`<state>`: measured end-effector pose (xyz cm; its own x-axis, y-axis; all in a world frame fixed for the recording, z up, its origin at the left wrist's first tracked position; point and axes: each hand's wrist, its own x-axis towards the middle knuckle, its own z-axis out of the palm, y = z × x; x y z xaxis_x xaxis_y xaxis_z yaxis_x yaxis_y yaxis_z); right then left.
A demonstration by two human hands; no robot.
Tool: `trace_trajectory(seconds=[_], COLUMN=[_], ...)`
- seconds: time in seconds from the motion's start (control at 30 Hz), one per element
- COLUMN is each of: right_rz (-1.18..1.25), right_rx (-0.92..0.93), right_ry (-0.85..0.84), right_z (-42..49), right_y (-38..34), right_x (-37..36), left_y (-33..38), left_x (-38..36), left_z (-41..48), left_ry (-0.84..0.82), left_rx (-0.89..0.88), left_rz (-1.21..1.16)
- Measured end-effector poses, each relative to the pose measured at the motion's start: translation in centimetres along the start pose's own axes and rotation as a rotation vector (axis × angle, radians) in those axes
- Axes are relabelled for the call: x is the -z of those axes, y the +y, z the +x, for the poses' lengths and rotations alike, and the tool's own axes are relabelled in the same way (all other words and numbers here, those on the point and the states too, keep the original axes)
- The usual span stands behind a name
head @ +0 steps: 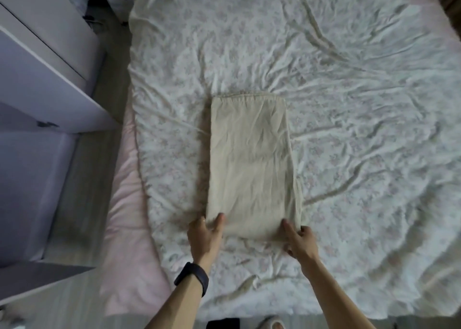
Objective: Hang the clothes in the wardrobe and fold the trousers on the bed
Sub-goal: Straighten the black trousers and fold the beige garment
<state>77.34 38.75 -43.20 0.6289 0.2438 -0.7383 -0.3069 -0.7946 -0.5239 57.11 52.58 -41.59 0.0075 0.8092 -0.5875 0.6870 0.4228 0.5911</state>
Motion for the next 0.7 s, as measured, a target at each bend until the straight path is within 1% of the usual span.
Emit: trace_trajectory(seconds=[0.03, 0.1, 0.17, 0.23, 0.3, 0.33, 0.37, 0.43, 0.47, 0.5, 0.53, 0.57, 0.6, 0.67, 0.7], right_rz=[-0.015, -0.112, -0.092, -0.020, -0.064, -0.132, -0.232, -0.491, -0.593, -0.663, -0.720, -0.771, -0.819, -0.913, -0.955], right_rx=[0.038, 0.125, 0.136, 0.124, 0.197, 0.269, 0.355, 0.535, 0.663, 0.791, 0.904, 0.982, 1.004, 0.963, 0.924], right_ry=[0.015, 0.065, 0.081, 0.060, 0.097, 0.149, 0.220, 0.362, 0.387, 0.359, 0.300, 0.247, 0.206, 0.177, 0.181], right_z=[0.1, 0.4, 0.6, 0.4, 0.0, -0.4, -0.7, -2.3, -3.2, -3.9, -4.2, -3.9, -3.3, -0.8, 0.6], right_y=[-0.2, 0.5, 1.4, 1.9, 2.0, 2.6, 3.1, 4.3, 4.4, 4.0, 3.5, 2.9, 2.2, 1.7, 1.8], right_x=[0.0, 0.2, 0.1, -0.3, -0.5, -0.6, -0.6, -0.8, -1.3, -2.3, -3.2, -4.4, -5.3, -5.9, -5.6], left_y=[-0.3, -1.4, -2.4, -2.9, -2.6, -2.8, -2.9, -3.7, -3.5, -3.2, -2.7, -2.5, -2.5, -3.2, -3.6], left_x=[0.3, 0.8, 0.8, 0.2, 0.1, 0.1, 0.0, -0.6, -1.3, -2.0, -2.8, -3.9, -4.6, -5.6, -5.5], left_z=[0.2, 0.1, 0.6, 1.0, 1.1, 0.6, 0.2, -1.5, -2.3, -2.6, -2.9, -2.5, -2.0, 0.4, 1.8], left_ry=[0.021, 0.034, 0.028, 0.013, 0.005, 0.044, 0.125, 0.330, 0.377, 0.348, 0.278, 0.222, 0.186, 0.181, 0.185], left_rx=[-0.018, 0.007, 0.033, 0.059, 0.037, -0.017, -0.126, -0.441, -0.609, -0.754, -0.846, -0.898, -0.899, -0.856, -0.836], left_rz=[0.038, 0.151, 0.290, 0.302, 0.237, 0.197, 0.214, 0.436, 0.551, 0.633, 0.697, 0.756, 0.816, 0.910, 0.919])
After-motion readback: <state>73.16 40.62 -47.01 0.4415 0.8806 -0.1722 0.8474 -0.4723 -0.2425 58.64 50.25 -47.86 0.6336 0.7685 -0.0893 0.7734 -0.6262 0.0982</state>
